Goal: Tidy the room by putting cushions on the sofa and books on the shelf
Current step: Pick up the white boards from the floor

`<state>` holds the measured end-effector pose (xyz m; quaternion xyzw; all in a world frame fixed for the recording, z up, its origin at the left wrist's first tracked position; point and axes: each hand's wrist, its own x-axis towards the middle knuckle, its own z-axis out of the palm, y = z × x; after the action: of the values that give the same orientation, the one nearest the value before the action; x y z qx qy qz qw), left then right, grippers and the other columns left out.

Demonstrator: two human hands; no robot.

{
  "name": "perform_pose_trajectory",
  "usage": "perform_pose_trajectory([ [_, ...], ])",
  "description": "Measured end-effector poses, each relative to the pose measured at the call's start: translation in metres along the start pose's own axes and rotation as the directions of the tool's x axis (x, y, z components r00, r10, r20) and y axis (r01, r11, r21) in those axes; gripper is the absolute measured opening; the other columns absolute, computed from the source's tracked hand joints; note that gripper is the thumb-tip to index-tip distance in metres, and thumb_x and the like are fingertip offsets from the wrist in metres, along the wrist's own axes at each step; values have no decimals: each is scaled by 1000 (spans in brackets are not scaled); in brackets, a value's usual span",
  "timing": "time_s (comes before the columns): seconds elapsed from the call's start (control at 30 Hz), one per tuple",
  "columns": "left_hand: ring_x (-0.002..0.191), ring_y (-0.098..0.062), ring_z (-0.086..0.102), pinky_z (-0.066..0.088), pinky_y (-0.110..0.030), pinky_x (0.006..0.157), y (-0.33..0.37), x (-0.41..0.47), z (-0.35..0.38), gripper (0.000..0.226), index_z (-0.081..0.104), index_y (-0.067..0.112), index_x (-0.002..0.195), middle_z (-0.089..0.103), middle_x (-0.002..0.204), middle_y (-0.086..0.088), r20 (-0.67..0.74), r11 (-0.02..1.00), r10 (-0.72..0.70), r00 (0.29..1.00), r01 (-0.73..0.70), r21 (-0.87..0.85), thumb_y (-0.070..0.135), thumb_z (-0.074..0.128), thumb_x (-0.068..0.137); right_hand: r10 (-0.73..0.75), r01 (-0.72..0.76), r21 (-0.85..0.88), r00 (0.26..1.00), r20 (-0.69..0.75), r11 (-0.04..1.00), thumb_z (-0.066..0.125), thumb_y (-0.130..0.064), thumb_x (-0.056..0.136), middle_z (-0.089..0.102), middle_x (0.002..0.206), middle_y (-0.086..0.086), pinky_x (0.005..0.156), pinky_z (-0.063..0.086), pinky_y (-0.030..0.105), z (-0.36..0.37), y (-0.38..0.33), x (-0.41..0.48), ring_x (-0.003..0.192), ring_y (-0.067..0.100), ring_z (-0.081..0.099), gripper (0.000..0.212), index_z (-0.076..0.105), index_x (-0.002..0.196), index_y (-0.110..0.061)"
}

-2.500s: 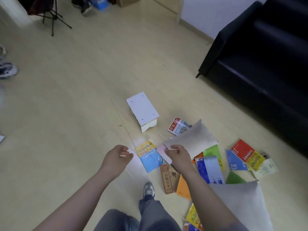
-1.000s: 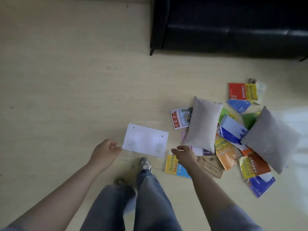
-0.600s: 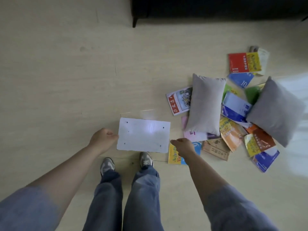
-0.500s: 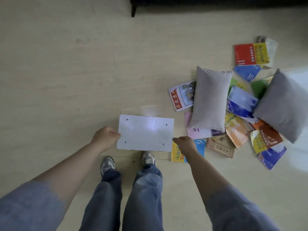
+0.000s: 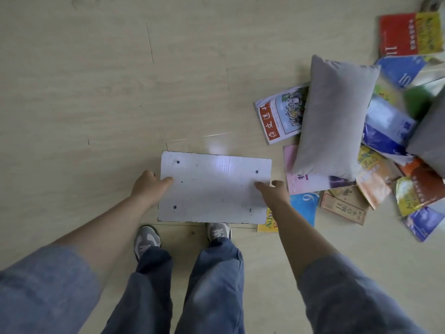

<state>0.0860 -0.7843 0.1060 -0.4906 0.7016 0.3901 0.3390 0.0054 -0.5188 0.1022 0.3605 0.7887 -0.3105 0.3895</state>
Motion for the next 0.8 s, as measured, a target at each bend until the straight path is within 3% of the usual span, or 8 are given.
perform_pose_trajectory([
  [0.13, 78, -26, 57, 43, -32, 66, 1, 12, 8, 49, 62, 2, 99, 64, 94, -10, 91, 995, -20, 996, 29, -98, 41, 61, 70, 9, -10, 65, 1000, 18, 998, 68, -30, 85, 56, 116, 8, 78, 39, 30, 14, 2, 14, 99, 24, 53, 56, 45, 129, -4],
  [0.2, 88, -29, 64, 50, -36, 79, 1, 11, 11, 45, 67, 6, 99, 69, 101, -11, 131, 989, -23, 991, 42, -142, 40, 64, 70, 12, -14, 72, 999, 34, 997, 70, -30, 84, 57, 105, 6, 78, 42, 32, 17, 4, 15, 96, 25, 55, 46, 48, 116, -6],
  [0.3, 90, -28, 67, 54, -45, 89, -2, 13, 10, 53, 68, 15, 95, 71, 100, -7, 190, 969, -56, 980, 99, -227, 47, 66, 53, -2, -2, 68, 998, 58, 998, 68, -29, 85, 58, 98, 5, 77, 44, 34, 11, 6, 15, 94, 26, 57, 37, 51, 111, -8],
  [0.4, 90, -29, 68, 53, -48, 89, -3, 5, 5, 49, 68, 14, 92, 71, 99, -7, 212, 960, -58, 976, 113, -257, 44, 65, 53, -8, 4, 52, 997, 79, 999, 67, -29, 85, 63, 104, 9, 78, 49, 35, -1, 10, 8, 95, 29, 60, 40, 59, 115, -3],
  [0.53, 90, -29, 67, 52, -41, 86, 7, -34, -11, 52, 67, 8, 94, 70, 97, -8, 174, 965, -47, 984, 89, -246, 43, 63, 56, -31, 27, 51, 997, 77, 998, 66, -28, 86, 60, 97, 5, 76, 47, 33, -20, 15, -25, 90, 25, 57, 35, 58, 111, -4],
  [0.7, 84, -28, 66, 51, -34, 73, 14, -86, -34, 23, 66, 9, 91, 69, 98, -9, 128, 971, -24, 992, 53, -231, 30, 66, 81, -47, 41, 105, 997, 53, 994, 65, -28, 88, 59, 104, 8, 76, 45, 34, -47, 16, -90, 91, 25, 55, 39, 57, 116, -3],
  [0.8, 82, -26, 65, 48, -32, 67, 21, -133, -55, 38, 65, 6, 98, 69, 97, -9, 88, 977, -16, 996, 35, -211, 35, 68, 74, -85, 83, 100, 996, 19, 992, 66, -31, 87, 58, 109, 6, 78, 41, 34, -68, 14, -140, 96, 24, 54, 45, 54, 121, -4],
])
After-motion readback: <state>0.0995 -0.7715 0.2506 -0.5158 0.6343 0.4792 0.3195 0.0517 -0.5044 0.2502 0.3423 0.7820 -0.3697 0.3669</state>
